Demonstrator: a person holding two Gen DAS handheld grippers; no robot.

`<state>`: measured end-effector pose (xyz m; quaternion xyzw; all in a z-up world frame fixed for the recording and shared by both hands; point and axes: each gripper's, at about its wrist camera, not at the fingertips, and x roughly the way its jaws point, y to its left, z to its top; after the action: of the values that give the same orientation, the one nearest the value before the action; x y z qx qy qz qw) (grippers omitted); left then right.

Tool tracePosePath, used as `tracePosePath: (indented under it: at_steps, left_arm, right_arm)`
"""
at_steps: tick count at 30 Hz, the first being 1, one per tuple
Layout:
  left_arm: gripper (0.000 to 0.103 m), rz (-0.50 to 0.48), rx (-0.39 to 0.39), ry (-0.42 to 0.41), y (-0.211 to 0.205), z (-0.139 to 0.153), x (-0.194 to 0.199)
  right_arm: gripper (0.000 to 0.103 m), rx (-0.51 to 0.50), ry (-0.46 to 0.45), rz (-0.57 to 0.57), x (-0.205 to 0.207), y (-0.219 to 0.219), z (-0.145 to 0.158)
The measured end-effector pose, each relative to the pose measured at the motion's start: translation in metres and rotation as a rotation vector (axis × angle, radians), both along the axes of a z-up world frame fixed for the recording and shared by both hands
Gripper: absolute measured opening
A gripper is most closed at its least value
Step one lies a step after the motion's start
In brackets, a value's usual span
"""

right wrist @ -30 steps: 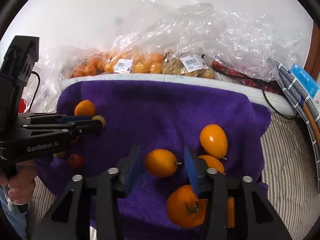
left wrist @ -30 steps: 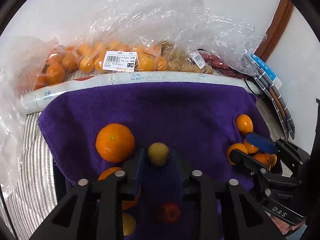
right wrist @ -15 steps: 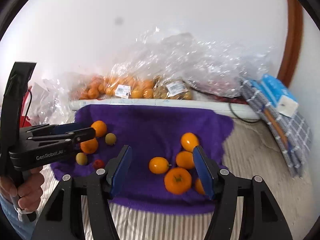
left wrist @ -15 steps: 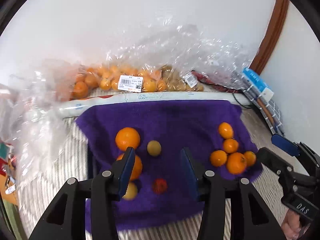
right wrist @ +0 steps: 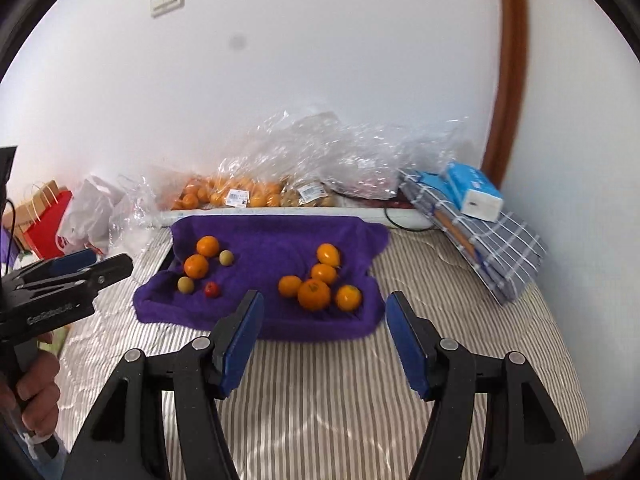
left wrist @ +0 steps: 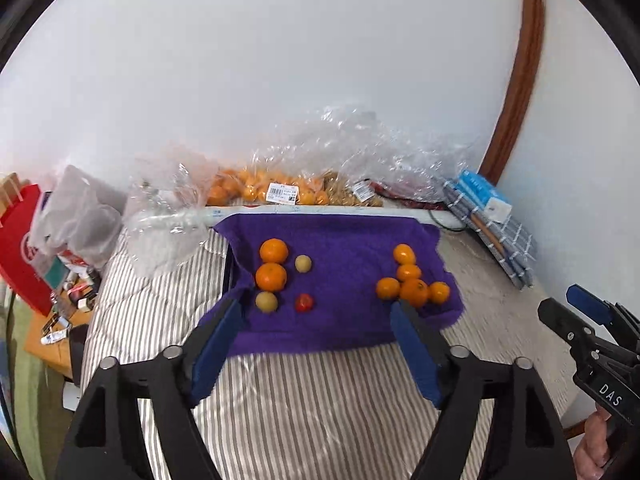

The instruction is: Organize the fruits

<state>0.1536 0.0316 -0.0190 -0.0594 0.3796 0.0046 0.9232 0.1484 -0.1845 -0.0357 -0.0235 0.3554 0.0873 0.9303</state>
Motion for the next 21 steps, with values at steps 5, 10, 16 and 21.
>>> tracePosePath:
  at_steps: [5,10,16,21]
  left_arm:
    - [0.085,0.020,0.024,-0.066,-0.020,0.016,-0.050]
    - [0.088,0.023,0.032,-0.111,-0.035,0.026,-0.093]
    - [0.088,0.050,0.050,-0.153,-0.048,0.033,-0.131]
    - [0.089,0.065,0.050,-0.167,-0.054,0.035,-0.146]
  right_arm:
    - [0.093,0.005,-0.067,-0.006,-0.054,-0.020,0.013]
    - [0.099,0.013,-0.096,-0.024,-0.099,-0.038,0.014]
    - [0.099,0.037,-0.086,-0.051,-0.130,-0.055,0.011]
    - [0.099,0.044,-0.101,-0.059,-0.150,-0.066,0.015]
